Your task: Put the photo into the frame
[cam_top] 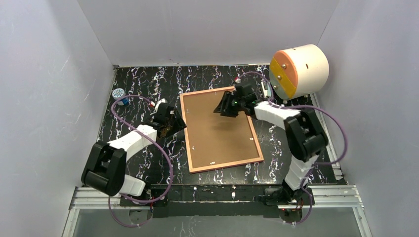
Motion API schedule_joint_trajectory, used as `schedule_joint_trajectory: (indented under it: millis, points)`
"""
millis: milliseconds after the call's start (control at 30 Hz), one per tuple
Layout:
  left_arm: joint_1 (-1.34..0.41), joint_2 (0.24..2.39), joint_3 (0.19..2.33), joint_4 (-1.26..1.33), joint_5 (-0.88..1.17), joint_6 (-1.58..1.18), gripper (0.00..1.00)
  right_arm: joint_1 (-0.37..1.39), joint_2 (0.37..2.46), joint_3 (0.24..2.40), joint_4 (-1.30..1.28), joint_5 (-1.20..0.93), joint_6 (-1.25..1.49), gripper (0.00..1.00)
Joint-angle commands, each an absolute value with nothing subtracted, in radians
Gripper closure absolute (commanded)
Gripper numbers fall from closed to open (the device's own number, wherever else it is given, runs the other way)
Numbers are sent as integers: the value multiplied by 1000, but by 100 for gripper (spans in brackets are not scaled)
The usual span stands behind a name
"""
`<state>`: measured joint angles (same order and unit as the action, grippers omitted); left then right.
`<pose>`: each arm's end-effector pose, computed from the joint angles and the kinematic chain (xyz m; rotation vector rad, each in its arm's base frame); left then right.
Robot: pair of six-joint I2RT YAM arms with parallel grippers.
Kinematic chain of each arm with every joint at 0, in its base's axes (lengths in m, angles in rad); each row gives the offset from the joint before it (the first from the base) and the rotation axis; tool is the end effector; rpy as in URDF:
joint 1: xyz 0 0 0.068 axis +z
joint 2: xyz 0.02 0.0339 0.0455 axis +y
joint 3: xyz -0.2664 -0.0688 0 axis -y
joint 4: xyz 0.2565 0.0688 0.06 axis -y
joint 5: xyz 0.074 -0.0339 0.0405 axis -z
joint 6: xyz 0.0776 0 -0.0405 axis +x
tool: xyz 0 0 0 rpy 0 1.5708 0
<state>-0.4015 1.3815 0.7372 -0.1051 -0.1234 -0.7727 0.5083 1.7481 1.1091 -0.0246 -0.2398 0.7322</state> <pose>0.2997 -0.1169 0.1662 -0.4970 2.3034 -0.4471 0.3635 0.2236 0.1789 0.1269 2.3797 0.9073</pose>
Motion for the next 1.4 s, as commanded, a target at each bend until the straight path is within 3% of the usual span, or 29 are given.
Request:
schedule_joint_trajectory:
  millis: [0,267,500,1367]
  points:
    - [-363,1452,691,27,-66,-791,40,556,1903,1267,152,-345,810,48]
    - [-317,1541,652,201,78,-833,55,647,2241,1639,64,-306,837,60]
    - [-309,1572,651,192,95,-828,67,682,2377,1783,30,-287,843,65]
    - [-309,1578,696,116,53,-783,75,700,2483,1839,80,-548,710,70]
